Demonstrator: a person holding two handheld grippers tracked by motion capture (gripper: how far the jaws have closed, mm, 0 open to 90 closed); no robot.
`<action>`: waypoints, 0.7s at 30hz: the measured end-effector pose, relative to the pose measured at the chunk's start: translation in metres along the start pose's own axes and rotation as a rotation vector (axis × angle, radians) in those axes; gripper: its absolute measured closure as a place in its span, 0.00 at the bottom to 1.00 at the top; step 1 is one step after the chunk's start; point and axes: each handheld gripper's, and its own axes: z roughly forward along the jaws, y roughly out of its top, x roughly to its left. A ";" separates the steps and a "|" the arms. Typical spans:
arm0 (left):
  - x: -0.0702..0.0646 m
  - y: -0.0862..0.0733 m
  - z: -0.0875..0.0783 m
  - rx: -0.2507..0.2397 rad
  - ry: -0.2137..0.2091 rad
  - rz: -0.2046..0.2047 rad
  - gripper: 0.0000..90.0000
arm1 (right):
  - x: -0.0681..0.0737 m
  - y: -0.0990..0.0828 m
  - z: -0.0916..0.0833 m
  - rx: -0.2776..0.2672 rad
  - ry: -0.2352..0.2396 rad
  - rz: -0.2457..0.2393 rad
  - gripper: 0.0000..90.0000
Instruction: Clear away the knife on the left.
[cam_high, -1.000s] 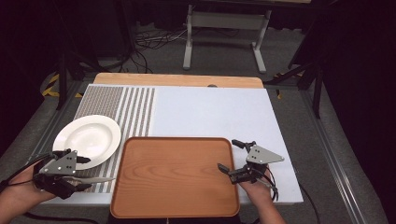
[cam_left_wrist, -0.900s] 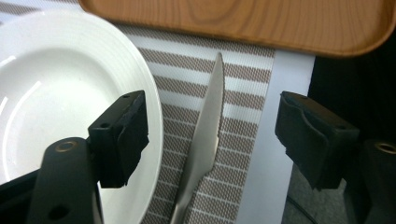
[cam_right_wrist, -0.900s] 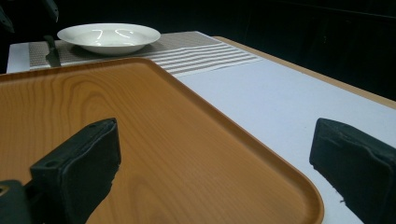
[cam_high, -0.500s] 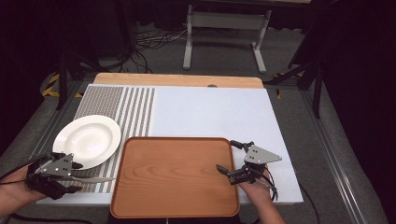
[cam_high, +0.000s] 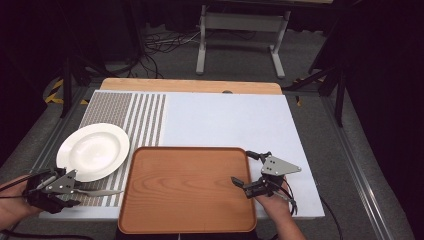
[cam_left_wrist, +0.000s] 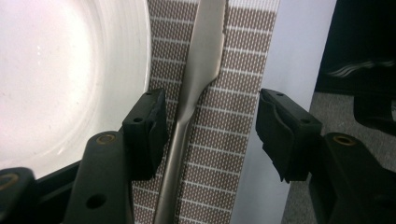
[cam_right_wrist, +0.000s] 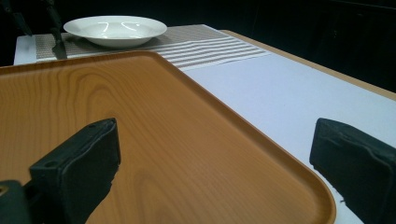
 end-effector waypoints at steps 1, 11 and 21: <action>0.001 -0.001 0.001 0.002 0.001 0.006 0.51 | 0.000 0.000 0.000 0.002 0.002 0.000 0.03; 0.008 -0.008 0.010 0.072 -0.002 0.047 0.59 | 0.000 0.000 0.000 0.003 0.005 0.002 0.03; 0.020 -0.007 0.014 0.107 -0.049 0.104 0.71 | 0.000 0.000 0.000 0.003 0.009 0.004 0.03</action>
